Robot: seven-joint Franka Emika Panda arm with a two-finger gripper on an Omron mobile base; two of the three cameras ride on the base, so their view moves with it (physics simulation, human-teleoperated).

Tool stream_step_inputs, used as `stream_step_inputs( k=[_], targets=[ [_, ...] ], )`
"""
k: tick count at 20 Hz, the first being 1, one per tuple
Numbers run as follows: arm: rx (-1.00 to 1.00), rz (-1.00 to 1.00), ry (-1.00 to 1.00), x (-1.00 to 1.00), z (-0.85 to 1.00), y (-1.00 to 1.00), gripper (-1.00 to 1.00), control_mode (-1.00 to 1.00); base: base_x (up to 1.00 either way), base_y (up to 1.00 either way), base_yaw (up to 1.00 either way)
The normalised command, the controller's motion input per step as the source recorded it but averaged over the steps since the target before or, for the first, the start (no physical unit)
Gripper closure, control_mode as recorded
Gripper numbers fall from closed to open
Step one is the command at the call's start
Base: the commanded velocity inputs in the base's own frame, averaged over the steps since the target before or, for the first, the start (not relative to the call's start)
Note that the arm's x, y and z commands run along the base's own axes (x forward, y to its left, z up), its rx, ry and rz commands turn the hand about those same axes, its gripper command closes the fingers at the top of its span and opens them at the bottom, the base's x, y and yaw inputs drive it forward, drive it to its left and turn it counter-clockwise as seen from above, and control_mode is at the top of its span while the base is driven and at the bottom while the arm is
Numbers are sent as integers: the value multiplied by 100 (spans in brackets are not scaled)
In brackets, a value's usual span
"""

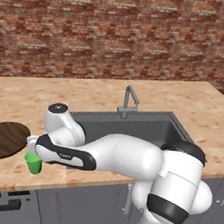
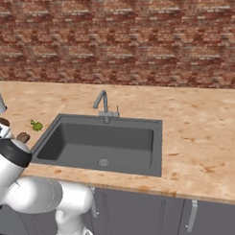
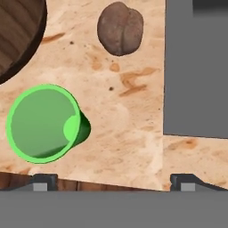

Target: Remove the broccoli and potato from the sink. Then move the bowl and cup from the counter to the sink for washing.

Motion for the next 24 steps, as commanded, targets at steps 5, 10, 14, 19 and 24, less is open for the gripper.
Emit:
stream_step_inputs(
  k=[5,10,14,19,24],
  targets=[
    [0,-5,0,12,-7,2,-100,-100,0,0,0],
    [0,-6,0,11,-6,12,-100,-100,0,0,0],
    [0,-6,0,11,-6,16,-100,-100,0,0,0],
    [0,-6,0,10,-5,15,-100,-100,0,0,0],
    [0,-4,1,8,-6,9,-100,-100,0,0,0]
  ],
)
